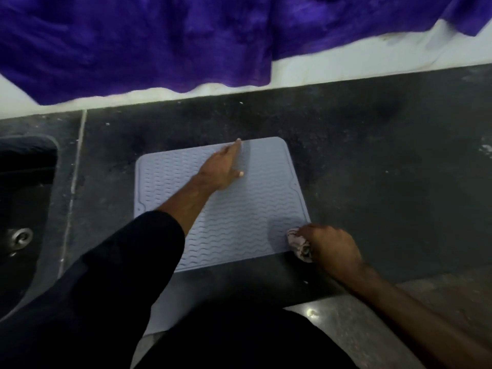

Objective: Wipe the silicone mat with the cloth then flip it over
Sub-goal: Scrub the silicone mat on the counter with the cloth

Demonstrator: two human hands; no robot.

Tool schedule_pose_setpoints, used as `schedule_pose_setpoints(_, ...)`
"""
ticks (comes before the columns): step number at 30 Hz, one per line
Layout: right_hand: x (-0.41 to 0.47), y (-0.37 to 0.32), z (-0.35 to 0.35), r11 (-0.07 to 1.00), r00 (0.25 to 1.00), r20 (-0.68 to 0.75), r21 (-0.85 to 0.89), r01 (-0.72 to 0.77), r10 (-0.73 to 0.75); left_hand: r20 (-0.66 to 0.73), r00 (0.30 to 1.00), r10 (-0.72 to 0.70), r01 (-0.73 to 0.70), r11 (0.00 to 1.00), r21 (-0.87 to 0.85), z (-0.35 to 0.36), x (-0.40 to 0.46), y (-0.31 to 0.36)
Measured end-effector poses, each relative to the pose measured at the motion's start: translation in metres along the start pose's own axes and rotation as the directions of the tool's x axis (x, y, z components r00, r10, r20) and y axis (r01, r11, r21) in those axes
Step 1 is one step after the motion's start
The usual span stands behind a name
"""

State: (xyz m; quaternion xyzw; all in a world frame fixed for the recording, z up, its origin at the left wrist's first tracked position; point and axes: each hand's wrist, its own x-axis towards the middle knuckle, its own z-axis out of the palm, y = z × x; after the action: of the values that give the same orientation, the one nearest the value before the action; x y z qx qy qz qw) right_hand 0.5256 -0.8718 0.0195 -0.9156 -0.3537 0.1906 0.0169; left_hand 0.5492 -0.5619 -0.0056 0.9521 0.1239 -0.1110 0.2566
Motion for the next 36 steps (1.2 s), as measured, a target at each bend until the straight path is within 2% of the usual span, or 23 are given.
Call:
schedule_pose_setpoints(3, 0.021, -0.016, -0.025, 0.998, 1.000, -0.001, 0.060, -0.012, 0.012, -0.071, 0.994, -0.084, 0.082, 0.996, -0.030, -0.021, -0.033, -0.058)
schedule_pose_setpoints(8, 0.064, -0.085, -0.052, 0.985, 0.997, -0.007, 0.157, 0.078, -0.078, -0.170, 0.954, -0.246, 0.250, 0.968, 0.002, -0.052, -0.092, -0.149)
schedule_pose_setpoints(11, 0.096, -0.140, -0.057, 0.956, 0.988, -0.023, 0.251, 0.152, -0.151, -0.197, 0.942, -0.271, 0.268, 0.963, -0.039, -0.062, -0.116, -0.178)
schedule_pose_setpoints(14, 0.131, -0.192, -0.052, 0.930, 0.967, -0.100, 0.263, 0.255, -0.236, -0.195, 0.942, -0.271, 0.252, 0.960, -0.119, -0.067, -0.130, -0.196)
schedule_pose_setpoints(18, 0.176, -0.244, -0.049, 0.929, 0.932, -0.177, 0.142, 0.342, -0.316, -0.179, 0.949, -0.261, 0.238, 0.961, -0.141, -0.076, -0.132, -0.205)
schedule_pose_setpoints(20, 0.195, -0.264, -0.048, 0.932, 0.924, -0.187, 0.077, 0.353, -0.334, -0.191, 0.950, -0.246, 0.229, 0.968, -0.105, -0.083, -0.127, -0.205)
schedule_pose_setpoints(24, 0.221, -0.291, -0.042, 0.930, 0.914, -0.175, -0.049, 0.364, -0.367, -0.121, 0.971, -0.207, 0.193, 0.974, -0.120, -0.092, -0.116, -0.200)
schedule_pose_setpoints(28, 0.237, -0.305, -0.036, 0.925, 0.916, -0.173, -0.187, 0.330, -0.361, -0.081, 0.978, -0.193, 0.187, 0.980, -0.074, -0.092, -0.106, -0.201)
schedule_pose_setpoints(33, 0.251, -0.310, -0.012, 0.906, 0.907, -0.160, -0.243, 0.346, -0.389, -0.044, 0.987, -0.155, 0.152, 0.986, -0.065, -0.097, -0.098, -0.216)
schedule_pose_setpoints(36, 0.255, -0.311, -0.002, 0.894, 0.902, -0.165, -0.288, 0.343, -0.400, 0.002, 0.993, -0.119, 0.119, 0.992, 0.043, -0.102, -0.091, -0.221)
